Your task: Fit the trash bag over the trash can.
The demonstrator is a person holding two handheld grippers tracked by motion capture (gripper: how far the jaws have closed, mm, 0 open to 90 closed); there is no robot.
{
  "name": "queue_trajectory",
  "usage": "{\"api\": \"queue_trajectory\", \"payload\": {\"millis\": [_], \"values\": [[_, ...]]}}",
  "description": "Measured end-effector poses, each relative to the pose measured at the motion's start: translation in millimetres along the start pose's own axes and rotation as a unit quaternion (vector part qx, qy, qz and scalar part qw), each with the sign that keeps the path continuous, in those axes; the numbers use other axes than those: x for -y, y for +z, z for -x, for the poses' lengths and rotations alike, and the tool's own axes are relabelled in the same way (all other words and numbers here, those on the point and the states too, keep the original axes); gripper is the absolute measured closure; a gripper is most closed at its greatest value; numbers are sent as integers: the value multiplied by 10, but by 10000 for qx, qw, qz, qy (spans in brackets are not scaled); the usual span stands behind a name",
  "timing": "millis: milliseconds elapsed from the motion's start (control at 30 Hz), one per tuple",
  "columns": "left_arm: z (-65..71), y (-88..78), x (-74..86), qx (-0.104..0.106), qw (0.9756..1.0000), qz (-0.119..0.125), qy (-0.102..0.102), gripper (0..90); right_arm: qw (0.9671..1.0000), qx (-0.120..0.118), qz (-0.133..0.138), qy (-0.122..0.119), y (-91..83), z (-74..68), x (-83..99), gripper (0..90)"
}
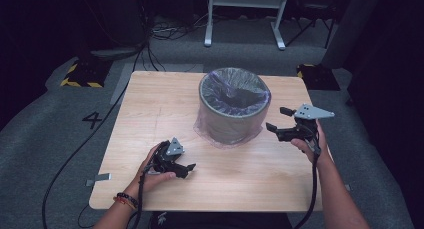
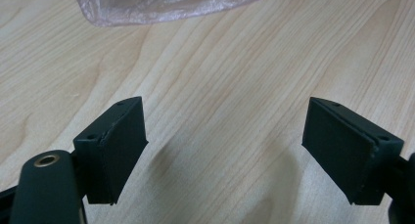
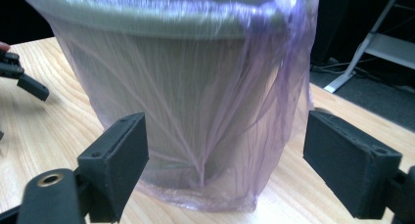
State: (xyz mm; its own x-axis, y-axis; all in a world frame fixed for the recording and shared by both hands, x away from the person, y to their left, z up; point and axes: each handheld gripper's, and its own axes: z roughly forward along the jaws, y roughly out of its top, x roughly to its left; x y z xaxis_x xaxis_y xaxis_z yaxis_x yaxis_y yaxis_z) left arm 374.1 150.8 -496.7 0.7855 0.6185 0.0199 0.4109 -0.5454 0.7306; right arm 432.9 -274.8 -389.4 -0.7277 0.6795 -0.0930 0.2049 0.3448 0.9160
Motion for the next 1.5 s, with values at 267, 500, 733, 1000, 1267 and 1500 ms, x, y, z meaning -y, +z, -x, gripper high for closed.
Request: {"api": "queue_trajectory", "payload": {"millis": [267, 500, 733, 1000, 1267, 1500], "values": [[-16, 38, 49, 24, 9999, -121, -24, 161, 9999, -10, 89, -83, -20, 3, -130, 159], [-28, 43, 53, 78, 9998, -126, -96, 156, 9998, -1, 118, -151, -33, 11, -207, 159], [-32, 46, 52, 109, 9998, -136, -106, 148, 9996, -88, 73, -265, -26, -6, -299, 163], [-32, 46, 53, 108, 9998, -135, -104, 148, 9992, -154, 107, -340, 21, -34, -418, 158], [-31, 46, 52, 104, 9998, -138, -106, 147, 9991, -231, 132, -327, 79, -48, -518, 156], [-30, 47, 52, 92, 9998, -138, -101, 147, 9991, -263, 146, -294, 114, -45, -578, 155]]}}
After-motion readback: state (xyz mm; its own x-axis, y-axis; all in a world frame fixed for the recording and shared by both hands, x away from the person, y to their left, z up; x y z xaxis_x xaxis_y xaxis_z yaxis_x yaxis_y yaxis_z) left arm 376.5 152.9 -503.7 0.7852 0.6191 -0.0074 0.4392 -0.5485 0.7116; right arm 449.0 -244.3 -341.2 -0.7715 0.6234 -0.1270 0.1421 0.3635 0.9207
